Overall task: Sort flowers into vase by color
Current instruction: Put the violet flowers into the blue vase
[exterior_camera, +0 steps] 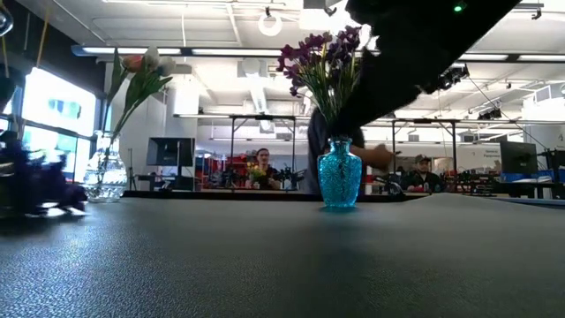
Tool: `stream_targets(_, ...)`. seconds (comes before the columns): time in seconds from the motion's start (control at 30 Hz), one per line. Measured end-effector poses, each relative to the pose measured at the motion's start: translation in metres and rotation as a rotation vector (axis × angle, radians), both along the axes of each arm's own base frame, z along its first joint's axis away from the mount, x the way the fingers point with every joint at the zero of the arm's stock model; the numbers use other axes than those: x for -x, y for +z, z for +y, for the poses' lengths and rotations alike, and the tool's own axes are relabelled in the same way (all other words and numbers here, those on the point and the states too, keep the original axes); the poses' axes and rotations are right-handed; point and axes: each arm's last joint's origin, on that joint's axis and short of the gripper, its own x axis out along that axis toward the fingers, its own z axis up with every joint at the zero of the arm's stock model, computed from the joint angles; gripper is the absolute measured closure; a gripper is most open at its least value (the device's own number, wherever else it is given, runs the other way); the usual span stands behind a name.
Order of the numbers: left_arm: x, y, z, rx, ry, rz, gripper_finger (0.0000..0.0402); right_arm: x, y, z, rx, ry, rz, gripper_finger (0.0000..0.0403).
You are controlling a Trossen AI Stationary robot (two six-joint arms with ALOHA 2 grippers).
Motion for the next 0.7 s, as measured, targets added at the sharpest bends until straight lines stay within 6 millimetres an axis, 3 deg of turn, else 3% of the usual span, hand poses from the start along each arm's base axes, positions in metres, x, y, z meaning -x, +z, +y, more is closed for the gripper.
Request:
stream_targets(0.07,-0.003,0.003,0.0,-0.025,-0.029,-0.087,0.0392,0.001,-0.001,0.004,-0.031,0.07,0.04,0.0149)
stream_targets(0.2,-0.016,0.018,0.002,-0.125,-0.116,-0.331,0.0388,0.002,-0.003,0.011,-0.029,0.224,0.116,0.0149)
stream_targets(0.33,-0.033,0.035,0.011,-0.29,-0.227,-0.56,0.0397,0.002,-0.017,0.008,-0.074,0.325,0.064,0.0149)
stream_targets(0.5,-0.06,0.053,0.028,-0.484,-0.409,-0.659,0.0398,0.005,-0.038,-0.012,-0.229,0.391,-0.22,0.0149)
stream_targets(0.6,-0.082,0.064,0.04,-0.596,-0.525,-0.7,0.0398,0.007,-0.036,-0.021,-0.276,0.368,-0.403,0.0149)
stream_targets(0.7,-0.103,0.076,0.053,-0.679,-0.662,-0.756,0.0398,0.005,-0.032,-0.026,-0.265,0.346,-0.453,0.0149)
